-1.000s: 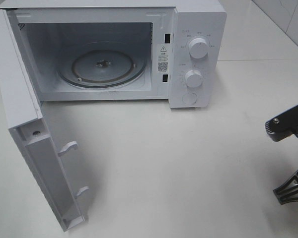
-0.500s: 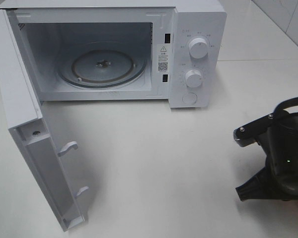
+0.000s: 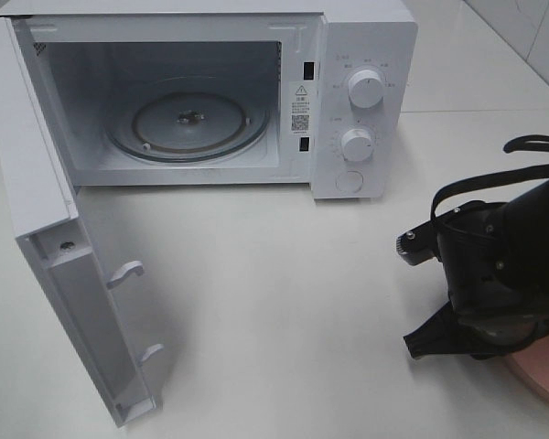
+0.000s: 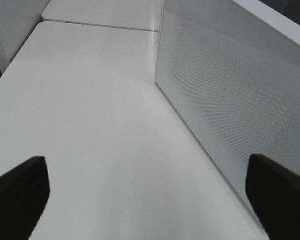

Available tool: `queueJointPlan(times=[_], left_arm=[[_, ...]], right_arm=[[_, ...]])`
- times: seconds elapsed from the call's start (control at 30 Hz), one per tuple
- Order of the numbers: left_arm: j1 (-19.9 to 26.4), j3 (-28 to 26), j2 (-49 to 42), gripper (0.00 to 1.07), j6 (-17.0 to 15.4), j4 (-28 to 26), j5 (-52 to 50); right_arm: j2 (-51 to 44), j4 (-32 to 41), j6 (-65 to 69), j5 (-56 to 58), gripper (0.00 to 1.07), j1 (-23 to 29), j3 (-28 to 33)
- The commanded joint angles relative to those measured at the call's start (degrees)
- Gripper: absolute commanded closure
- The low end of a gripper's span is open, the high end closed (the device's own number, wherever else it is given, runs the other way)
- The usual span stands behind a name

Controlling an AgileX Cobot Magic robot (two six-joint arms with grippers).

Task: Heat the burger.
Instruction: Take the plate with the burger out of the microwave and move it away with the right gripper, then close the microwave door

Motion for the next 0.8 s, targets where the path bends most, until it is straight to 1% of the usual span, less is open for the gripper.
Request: queueJointPlan(times=[0.03, 0.07, 0.1, 0.13, 0.17, 0.2, 0.3, 0.37, 0.4, 0.43, 0.47, 0.5, 0.53, 0.57, 0.6, 0.63, 0.67, 0.7, 0.73, 0.77, 0.8], left_arm=[[0.11, 0.17, -0.29, 0.07, -0.11, -0.06, -0.40], [0.11, 0.17, -0.29, 0.07, -0.11, -0.06, -0.40], [0.11, 0.17, -0.29, 0.07, -0.11, -0.06, -0.40], [0.11, 0.17, -0.29, 0.07, -0.11, -0.06, -0.40], [0.11, 0.17, -0.29, 0.07, -0.11, -0.06, -0.40], [0.11, 0.17, -0.29, 0.07, -0.11, -0.06, -0.40], [0.11, 0.17, -0.29, 0.07, -0.11, -0.06, -0.40], [0.11, 0.17, -0.29, 0.07, -0.11, -0.06, -0.40], [0.11, 0.17, -0.29, 0.07, -0.11, -0.06, -0.40], [0.11, 0.17, -0.29, 0.07, -0.11, -0.06, -0.40], [0.11, 0.17, -0.29, 0.07, -0.11, -0.06, -0.40], [0.11, 0.17, -0.29, 0.07, -0.11, -0.06, -0.40], [0.11, 0.17, -0.29, 0.07, -0.11, -0.06, -0.40], [0.11, 0.17, -0.29, 0.07, -0.11, -0.06, -0.40], [0.11, 0.17, -0.29, 0.07, -0.11, -0.06, -0.40], [0.11, 0.17, -0.29, 0.07, -0.11, -0.06, -0.40], [0.11, 0.17, -0.29, 0.07, -0.11, -0.06, -0.40], [0.11, 0.17, -0.29, 0.07, -0.11, -0.06, -0.40], [0.11, 0.17, -0.29, 0.07, -0.11, -0.06, -0.40], [0.11, 0.17, -0.29, 0.07, -0.11, -0.06, -0.40], [0.11, 0.17, -0.29, 0.07, -0.11, -0.06, -0.40]], right_arm=[[-0.40, 4.41, -5.73, 2.06, 0.58, -0.29, -2.06], [-0.40, 4.41, -5.73, 2.06, 0.58, -0.29, -2.06], [-1.66, 6.88, -9.45, 2.06, 0.56, -0.29, -2.86], [-1.66, 6.88, -9.45, 2.06, 0.56, -0.29, -2.86], [-2.75, 7.79, -11.17, 2.12, 0.53, -0.29, -3.32], [-5.73, 9.45, -14.09, 2.35, 0.52, -0.29, -3.95], [-7.22, 10.54, -15.36, 2.35, 0.52, -0.29, -4.07], [-15.18, 15.53, -22.57, 2.23, 0.52, -0.29, -4.58], [-15.18, 15.53, -22.57, 2.23, 0.52, -0.29, -4.58], [-19.48, 18.62, -27.10, 2.23, 0.51, -0.29, -4.58], [-19.48, 18.62, -27.10, 2.23, 0.51, -0.29, -4.58], [-21.66, 20.57, -30.08, 2.81, 0.50, -0.29, -4.58], [-25.55, 24.81, -35.12, 3.55, 0.49, -0.29, -4.58], [-25.55, 24.81, -35.12, 3.55, 0.49, -0.29, -4.58], [-29.28, 28.25, -39.48, 4.07, 0.48, -0.29, -4.58], [-31.34, 30.08, -41.42, 4.13, 0.47, -0.29, -4.58], [-31.34, 30.08, -41.42, 4.13, 0.47, -0.29, -4.58], [-35.01, 33.17, -45.09, 4.24, 0.45, -0.29, -4.58], [-36.96, 34.49, -46.70, 4.47, 0.43, -0.29, -4.58], [-36.96, 34.49, -46.70, 4.47, 0.43, -0.29, -4.58], [-40.85, 37.99, -50.25, 4.98, 0.39, -0.29, -4.58]])
